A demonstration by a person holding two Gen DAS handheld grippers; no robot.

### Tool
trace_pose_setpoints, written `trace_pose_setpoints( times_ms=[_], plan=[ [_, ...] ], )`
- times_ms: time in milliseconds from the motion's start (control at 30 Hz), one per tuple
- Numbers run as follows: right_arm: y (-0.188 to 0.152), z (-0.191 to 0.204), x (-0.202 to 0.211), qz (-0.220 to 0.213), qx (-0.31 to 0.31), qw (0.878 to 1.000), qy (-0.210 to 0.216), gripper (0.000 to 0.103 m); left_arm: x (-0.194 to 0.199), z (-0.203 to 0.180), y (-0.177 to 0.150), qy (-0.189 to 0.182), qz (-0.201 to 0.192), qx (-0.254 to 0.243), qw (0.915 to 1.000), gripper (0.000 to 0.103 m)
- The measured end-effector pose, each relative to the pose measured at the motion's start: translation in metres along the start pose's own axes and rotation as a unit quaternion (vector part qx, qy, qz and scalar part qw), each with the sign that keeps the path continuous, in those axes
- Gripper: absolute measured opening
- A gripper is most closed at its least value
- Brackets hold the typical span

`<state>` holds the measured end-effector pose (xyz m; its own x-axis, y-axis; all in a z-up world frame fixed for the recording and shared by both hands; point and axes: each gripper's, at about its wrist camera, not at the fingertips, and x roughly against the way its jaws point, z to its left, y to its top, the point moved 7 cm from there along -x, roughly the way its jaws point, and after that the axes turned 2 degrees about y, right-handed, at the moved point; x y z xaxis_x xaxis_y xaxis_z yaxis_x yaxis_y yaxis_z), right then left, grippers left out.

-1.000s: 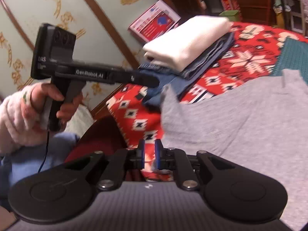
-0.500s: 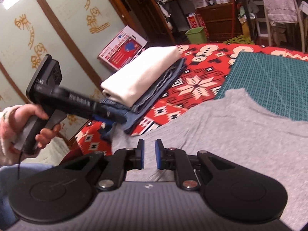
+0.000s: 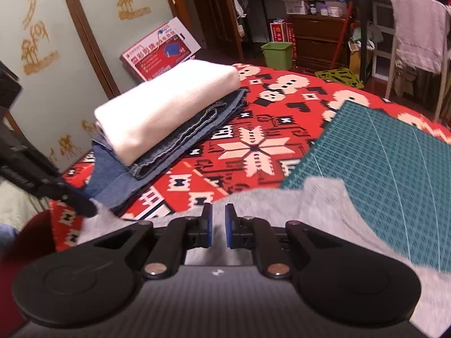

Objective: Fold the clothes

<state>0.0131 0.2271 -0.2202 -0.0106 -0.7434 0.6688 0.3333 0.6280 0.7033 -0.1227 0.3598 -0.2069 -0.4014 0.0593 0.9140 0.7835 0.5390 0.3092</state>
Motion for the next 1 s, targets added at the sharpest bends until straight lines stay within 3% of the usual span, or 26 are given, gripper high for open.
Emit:
trace_pose_setpoints(
  times_ms=[200, 300, 500, 633, 767, 1000],
  plan=[
    [0.004, -0.005, -0.039, 0.025, 0.008, 0.999, -0.021, 0.009, 0.013, -0.006, -0.001, -0.001, -0.031, -0.029, 0.9991, 0.002],
    [0.007, -0.008, -0.044, 0.022, 0.013, 0.999, -0.025, 0.002, 0.030, -0.001, 0.002, 0.015, -0.062, -0.036, 0.9973, 0.002],
    [0.010, -0.013, -0.046, 0.015, -0.001, 1.000, -0.023, 0.001, 0.016, 0.011, -0.006, 0.037, -0.062, -0.033, 0.9969, 0.002],
    [0.019, -0.017, -0.033, -0.013, -0.038, 0.999, -0.002, 0.005, 0.006, 0.013, -0.009, 0.036, -0.069, -0.027, 0.9966, 0.002],
    [0.029, -0.020, 0.010, -0.052, -0.053, 0.997, 0.009, 0.005, 0.008, 0.012, -0.011, 0.036, -0.086, -0.028, 0.9952, 0.002],
    [-0.019, -0.006, 0.023, 0.010, -0.005, 1.000, -0.017, 0.005, 0.007, 0.012, -0.011, 0.032, -0.097, -0.026, 0.9945, 0.002]
  ],
)
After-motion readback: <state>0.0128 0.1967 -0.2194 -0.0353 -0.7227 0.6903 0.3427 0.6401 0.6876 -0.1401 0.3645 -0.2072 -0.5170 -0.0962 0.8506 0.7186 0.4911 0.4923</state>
